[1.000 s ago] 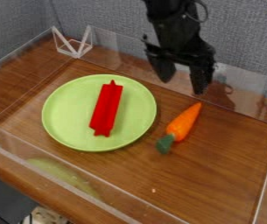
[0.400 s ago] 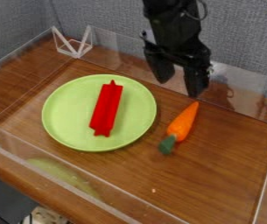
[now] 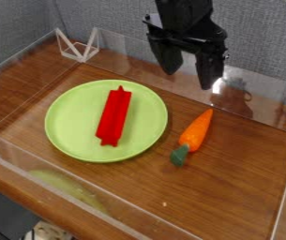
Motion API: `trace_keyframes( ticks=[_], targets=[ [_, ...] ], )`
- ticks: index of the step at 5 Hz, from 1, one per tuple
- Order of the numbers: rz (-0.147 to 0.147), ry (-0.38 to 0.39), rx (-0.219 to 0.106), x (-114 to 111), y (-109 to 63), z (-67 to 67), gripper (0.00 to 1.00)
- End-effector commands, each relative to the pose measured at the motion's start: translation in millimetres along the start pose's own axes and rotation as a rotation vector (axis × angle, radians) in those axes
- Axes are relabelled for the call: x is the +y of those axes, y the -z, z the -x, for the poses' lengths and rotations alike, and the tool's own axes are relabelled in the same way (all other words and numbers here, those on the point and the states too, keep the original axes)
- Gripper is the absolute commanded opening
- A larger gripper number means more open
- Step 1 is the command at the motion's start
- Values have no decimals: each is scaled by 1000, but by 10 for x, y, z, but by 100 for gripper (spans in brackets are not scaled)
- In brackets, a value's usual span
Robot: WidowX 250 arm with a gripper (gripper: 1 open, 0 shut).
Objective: Put the carrot on the right side
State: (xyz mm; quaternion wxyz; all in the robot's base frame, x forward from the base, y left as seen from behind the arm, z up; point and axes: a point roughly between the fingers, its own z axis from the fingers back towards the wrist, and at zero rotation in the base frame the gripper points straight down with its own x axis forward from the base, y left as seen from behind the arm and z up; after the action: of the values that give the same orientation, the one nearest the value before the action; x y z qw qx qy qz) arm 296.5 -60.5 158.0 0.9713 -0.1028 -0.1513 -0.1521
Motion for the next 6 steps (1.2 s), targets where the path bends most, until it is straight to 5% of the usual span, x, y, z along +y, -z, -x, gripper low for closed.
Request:
trace_keyframes(
  ticks=[1, 5, 6],
  targets=[
    [-18, 9, -31, -18, -289, -126, 100],
    [26, 22, 53, 87, -210, -141, 100],
    [49, 107, 84, 47, -127, -111, 100]
  ],
)
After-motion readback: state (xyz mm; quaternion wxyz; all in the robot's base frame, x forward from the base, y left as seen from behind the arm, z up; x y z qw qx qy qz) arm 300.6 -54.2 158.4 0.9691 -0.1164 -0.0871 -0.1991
